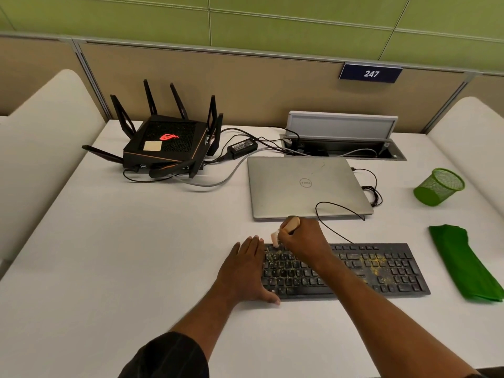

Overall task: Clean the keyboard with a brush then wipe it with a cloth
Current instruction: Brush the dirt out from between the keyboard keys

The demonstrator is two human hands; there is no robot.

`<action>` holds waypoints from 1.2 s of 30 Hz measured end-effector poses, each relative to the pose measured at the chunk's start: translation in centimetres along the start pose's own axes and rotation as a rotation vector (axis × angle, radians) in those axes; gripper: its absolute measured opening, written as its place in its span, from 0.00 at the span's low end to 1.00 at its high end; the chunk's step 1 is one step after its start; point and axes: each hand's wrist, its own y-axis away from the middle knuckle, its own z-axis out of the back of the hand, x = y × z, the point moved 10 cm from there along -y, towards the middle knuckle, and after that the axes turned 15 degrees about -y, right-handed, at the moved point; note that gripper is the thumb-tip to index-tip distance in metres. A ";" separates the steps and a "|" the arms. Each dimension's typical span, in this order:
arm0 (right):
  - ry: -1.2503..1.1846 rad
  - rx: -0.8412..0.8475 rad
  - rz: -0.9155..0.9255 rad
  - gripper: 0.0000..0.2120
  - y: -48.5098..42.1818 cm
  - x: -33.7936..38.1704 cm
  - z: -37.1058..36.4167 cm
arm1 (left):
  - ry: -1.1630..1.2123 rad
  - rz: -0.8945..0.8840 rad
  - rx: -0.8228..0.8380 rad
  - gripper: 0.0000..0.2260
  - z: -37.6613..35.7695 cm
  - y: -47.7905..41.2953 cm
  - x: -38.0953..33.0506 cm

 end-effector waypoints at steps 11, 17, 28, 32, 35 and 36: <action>-0.049 -0.028 0.001 0.03 -0.1 0.2 -0.1 | 0.006 0.011 -0.002 0.65 0.0 0.2 0.3; -0.042 0.011 0.002 0.04 -0.1 0.6 -1.4 | 0.035 -0.016 -0.002 0.65 0.4 0.8 0.6; -0.036 0.015 0.001 0.06 0.1 1.0 -1.7 | 0.067 -0.019 -0.023 0.65 0.4 0.8 0.6; -0.008 0.041 0.013 0.05 0.1 1.1 -2.0 | 0.068 -0.019 -0.019 0.65 0.4 0.8 0.6; 0.010 0.053 -0.002 0.04 0.0 1.1 -2.2 | 0.071 -0.022 -0.017 0.65 0.4 0.8 0.6; -0.004 0.043 -0.005 0.04 0.0 1.1 -2.0 | 0.074 -0.023 -0.019 0.65 0.4 0.9 0.6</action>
